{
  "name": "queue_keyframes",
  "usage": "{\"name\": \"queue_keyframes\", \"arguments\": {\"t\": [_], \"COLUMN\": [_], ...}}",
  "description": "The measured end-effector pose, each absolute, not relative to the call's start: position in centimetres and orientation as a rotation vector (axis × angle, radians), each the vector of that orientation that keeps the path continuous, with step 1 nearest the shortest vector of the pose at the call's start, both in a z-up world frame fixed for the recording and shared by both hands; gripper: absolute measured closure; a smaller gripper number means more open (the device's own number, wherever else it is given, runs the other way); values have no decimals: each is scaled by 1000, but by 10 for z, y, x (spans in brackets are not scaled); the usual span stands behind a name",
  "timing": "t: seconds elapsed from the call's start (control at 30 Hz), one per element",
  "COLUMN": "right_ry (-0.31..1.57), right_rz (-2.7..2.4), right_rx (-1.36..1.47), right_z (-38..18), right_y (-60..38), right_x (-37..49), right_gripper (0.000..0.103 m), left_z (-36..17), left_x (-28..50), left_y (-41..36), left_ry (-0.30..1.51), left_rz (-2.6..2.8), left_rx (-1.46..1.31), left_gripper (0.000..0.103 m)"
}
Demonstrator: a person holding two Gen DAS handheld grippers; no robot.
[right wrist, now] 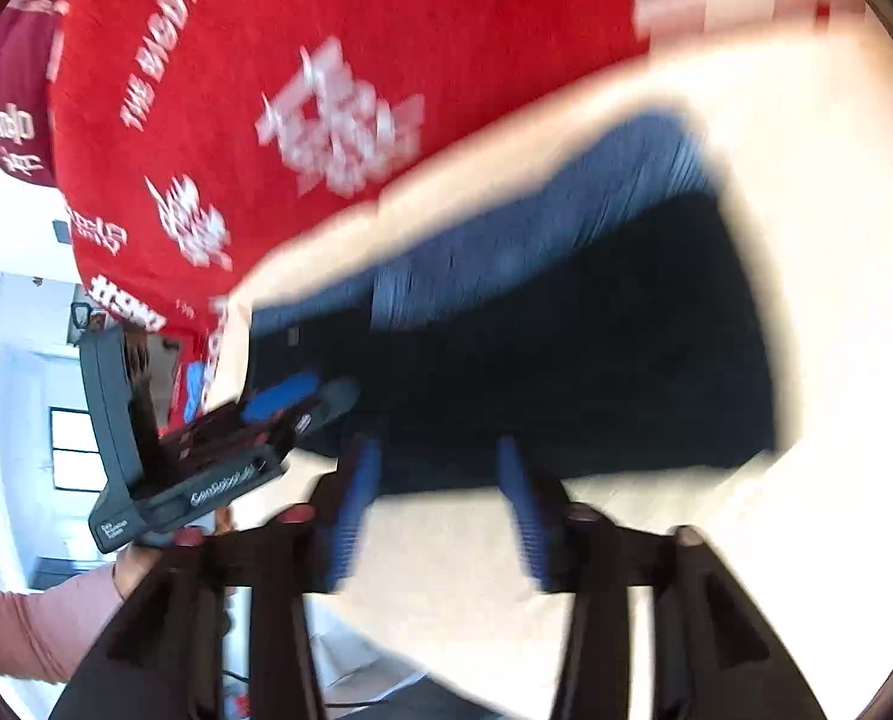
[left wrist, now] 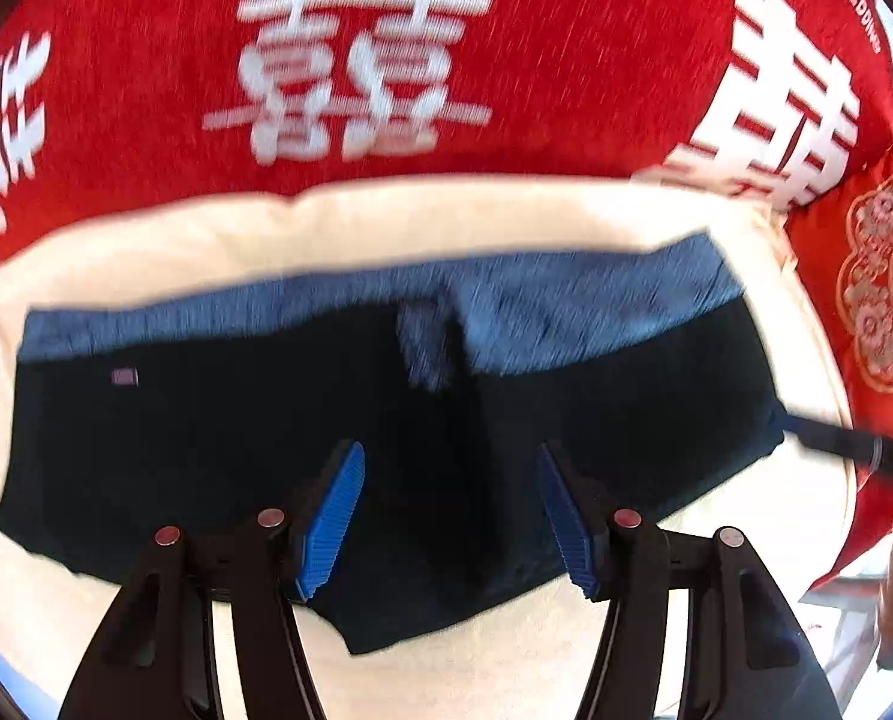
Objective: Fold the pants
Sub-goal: 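Fold the held leg end over toward the waistband with the right gripper, then release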
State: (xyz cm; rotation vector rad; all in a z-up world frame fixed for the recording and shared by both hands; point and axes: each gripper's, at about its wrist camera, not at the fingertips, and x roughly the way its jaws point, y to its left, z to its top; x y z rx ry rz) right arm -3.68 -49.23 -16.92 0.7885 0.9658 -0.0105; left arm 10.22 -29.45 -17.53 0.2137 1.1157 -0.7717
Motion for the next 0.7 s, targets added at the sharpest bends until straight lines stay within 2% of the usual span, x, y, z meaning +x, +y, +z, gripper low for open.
{"name": "queue_keyframes", "arguments": {"t": [0.1,0.2,0.27,0.3,0.43,0.57,0.6,0.63,0.7], "right_ry": [919,918,930,942,942,946,988,1003,995], "right_rz": [-139,-188,-136,-93,-55,-147,-210,-224,-251], "right_rx": [747,823,932,1007,1105,1078,1043,1039,1064], "right_z": [-163,-188,-212,-226,-240,-234,-238,-242,-246], "right_y": [-549,-603,-624,-631,-634,-632,-635,-634,-634], "right_x": [-30,-16,-3,4,3,-14,-12,-15,-15], "right_gripper": [39,40,46,60,71,74,73,69,67], "left_z": [-167,-175,-187,-195,-208,-214,-217,-218,-218], "left_x": [108,112,114,115,108,94,89,85,80], "left_y": [-315,-342,-357,-362,-363,-368,-372,-376,-381], "left_ry": [1100,1114,1143,1158,1150,1135,1116,1099,1097], "left_rz": [-802,-816,-801,-789,-769,-797,-797,-799,-787], "left_rx": [210,217,215,222,269,336,370,401,430], "left_gripper": [42,42,42,42,42,42,39,30,27]}}
